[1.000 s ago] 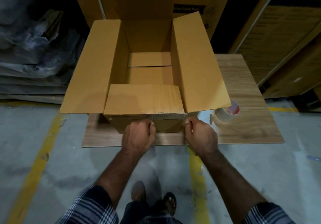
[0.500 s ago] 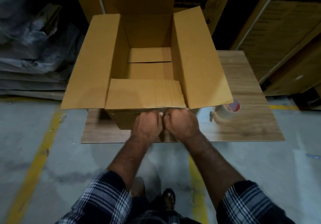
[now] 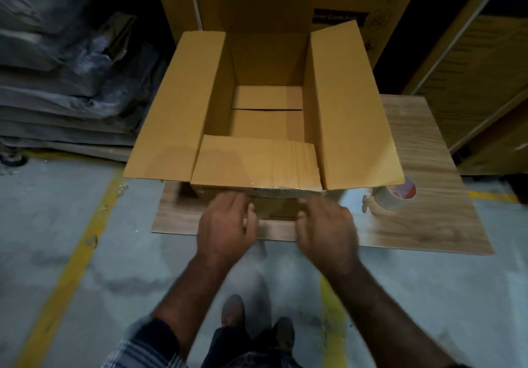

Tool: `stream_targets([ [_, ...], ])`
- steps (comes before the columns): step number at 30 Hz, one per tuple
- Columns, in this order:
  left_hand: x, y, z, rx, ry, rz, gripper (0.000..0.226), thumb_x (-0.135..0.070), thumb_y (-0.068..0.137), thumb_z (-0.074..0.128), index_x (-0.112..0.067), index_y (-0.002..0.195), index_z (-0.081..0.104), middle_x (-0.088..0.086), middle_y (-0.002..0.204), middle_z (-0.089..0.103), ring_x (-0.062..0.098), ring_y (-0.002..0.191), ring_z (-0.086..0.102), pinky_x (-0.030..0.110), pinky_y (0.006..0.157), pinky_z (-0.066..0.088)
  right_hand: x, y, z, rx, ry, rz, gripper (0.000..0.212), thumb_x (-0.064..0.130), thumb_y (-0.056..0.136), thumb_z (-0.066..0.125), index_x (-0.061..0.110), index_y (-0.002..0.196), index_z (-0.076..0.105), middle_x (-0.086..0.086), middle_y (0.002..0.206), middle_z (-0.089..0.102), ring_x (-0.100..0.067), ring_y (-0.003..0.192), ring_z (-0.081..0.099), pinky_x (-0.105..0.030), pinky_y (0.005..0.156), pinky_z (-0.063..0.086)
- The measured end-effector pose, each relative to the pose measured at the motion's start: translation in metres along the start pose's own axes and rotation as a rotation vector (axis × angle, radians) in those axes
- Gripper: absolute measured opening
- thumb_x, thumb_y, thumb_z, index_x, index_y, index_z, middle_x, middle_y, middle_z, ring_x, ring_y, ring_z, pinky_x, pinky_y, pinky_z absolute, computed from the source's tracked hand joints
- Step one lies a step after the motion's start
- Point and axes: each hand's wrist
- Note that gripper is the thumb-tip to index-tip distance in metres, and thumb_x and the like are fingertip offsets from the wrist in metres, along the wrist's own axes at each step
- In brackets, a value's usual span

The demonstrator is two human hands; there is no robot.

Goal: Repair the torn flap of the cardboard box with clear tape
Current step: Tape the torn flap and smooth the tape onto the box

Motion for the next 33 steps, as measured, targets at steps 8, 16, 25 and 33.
stream_targets([
  [8,-0.002,-0.009,0.031,0.228,0.199,0.117,0.087,-0.043,0.09,0.039,-0.01,0.158,-0.002,0.017,0.167,0.001,0.033,0.154,0.001,0.048,0.122,0.004,0.04,0.009,0.047,0.158,-0.322,-0.213,0.085,0.051,0.098,0.04,0.009,0.16,-0.002,-0.014,0.168,-0.007,-0.027,0.156,-0.005,-0.058,0.122,-0.005],
  [16,0.035,-0.007,0.028,0.226,0.383,0.088,0.102,-0.011,0.08,0.068,-0.007,0.16,0.003,0.015,0.168,0.004,0.028,0.155,0.001,0.046,0.124,0.008,0.004,0.011,0.032,0.164,-0.372,-0.176,0.087,0.026,0.088,0.051,0.011,0.16,0.005,-0.009,0.169,0.005,-0.024,0.156,0.007,-0.061,0.122,0.001],
  [25,0.059,-0.012,-0.002,0.218,0.351,-0.065,0.103,-0.017,0.081,0.071,-0.005,0.159,0.005,0.016,0.167,0.002,0.029,0.155,0.0,0.045,0.125,0.004,-0.016,0.003,0.012,0.069,-0.398,-0.064,0.089,0.025,0.081,0.062,0.006,0.158,0.02,-0.014,0.165,0.023,-0.026,0.153,0.022,-0.06,0.122,0.012],
  [33,-0.015,-0.023,0.016,0.041,-0.088,0.134,0.022,-0.025,0.083,0.058,-0.007,0.095,0.063,0.014,0.086,0.066,0.034,0.079,0.062,0.04,0.067,0.054,0.041,0.008,0.008,0.068,-0.003,-0.223,0.027,0.029,0.087,0.042,0.014,0.089,0.064,-0.007,0.086,0.069,-0.029,0.079,0.064,-0.037,0.067,0.05],
])
Point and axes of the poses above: each hand's wrist, its own y-axis towards the middle knuckle, its own z-axis out of the palm, x = y × z
